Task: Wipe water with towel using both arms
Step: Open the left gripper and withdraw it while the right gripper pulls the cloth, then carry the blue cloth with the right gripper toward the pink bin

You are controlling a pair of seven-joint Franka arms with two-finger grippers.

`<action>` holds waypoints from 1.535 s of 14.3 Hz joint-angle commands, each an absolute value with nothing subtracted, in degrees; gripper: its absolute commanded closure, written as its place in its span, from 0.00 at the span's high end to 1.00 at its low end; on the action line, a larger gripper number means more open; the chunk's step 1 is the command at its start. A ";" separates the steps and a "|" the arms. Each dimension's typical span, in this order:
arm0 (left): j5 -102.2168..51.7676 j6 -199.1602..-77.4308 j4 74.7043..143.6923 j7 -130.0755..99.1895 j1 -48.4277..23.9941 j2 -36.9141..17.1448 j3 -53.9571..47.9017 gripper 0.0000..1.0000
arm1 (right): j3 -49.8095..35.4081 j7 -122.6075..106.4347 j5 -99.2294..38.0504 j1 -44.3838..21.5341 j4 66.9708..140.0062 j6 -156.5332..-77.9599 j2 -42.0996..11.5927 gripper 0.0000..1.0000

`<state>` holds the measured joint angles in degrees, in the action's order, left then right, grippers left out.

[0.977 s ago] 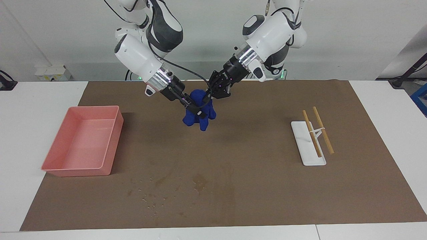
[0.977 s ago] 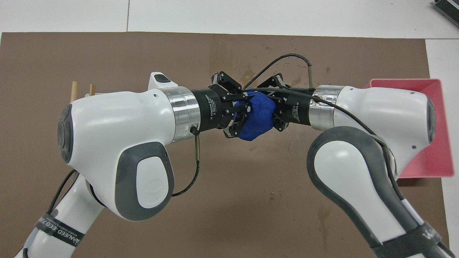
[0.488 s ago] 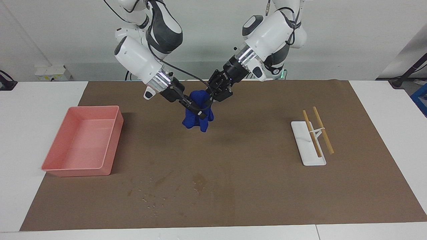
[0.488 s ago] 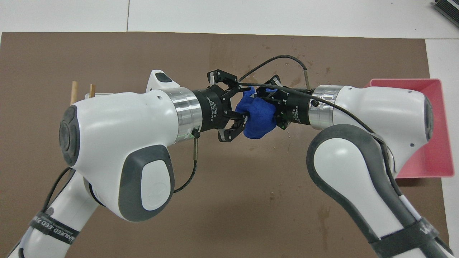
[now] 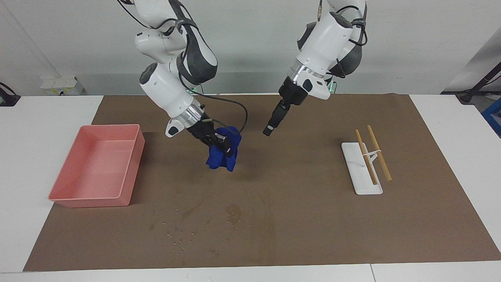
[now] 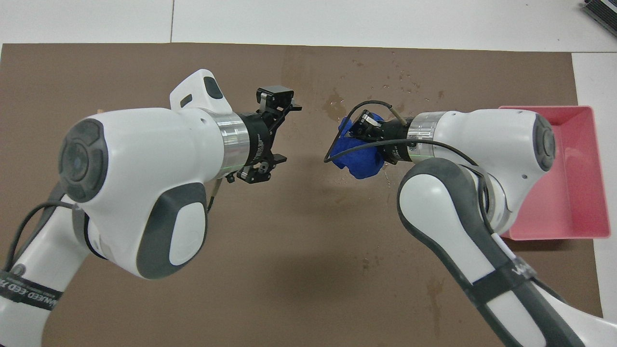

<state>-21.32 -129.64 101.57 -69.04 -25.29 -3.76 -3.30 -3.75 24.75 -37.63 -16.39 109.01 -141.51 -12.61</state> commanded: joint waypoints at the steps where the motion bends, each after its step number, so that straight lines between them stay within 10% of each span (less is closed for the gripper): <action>1: -12.19 -121.58 100.82 -44.29 -21.10 -2.37 -3.51 1.00 | -4.13 19.26 -35.33 -17.48 105.39 -148.24 -19.76 0.00; 12: -1.58 -86.33 87.72 -0.29 -3.45 -1.67 -2.81 1.00 | -4.13 11.78 -19.78 -17.75 83.34 -155.92 -44.90 0.00; 22: -1.93 -88.33 91.85 2.28 -1.14 1.14 -3.08 1.00 | -4.04 11.78 -19.51 -18.46 60.30 -155.65 -60.29 0.00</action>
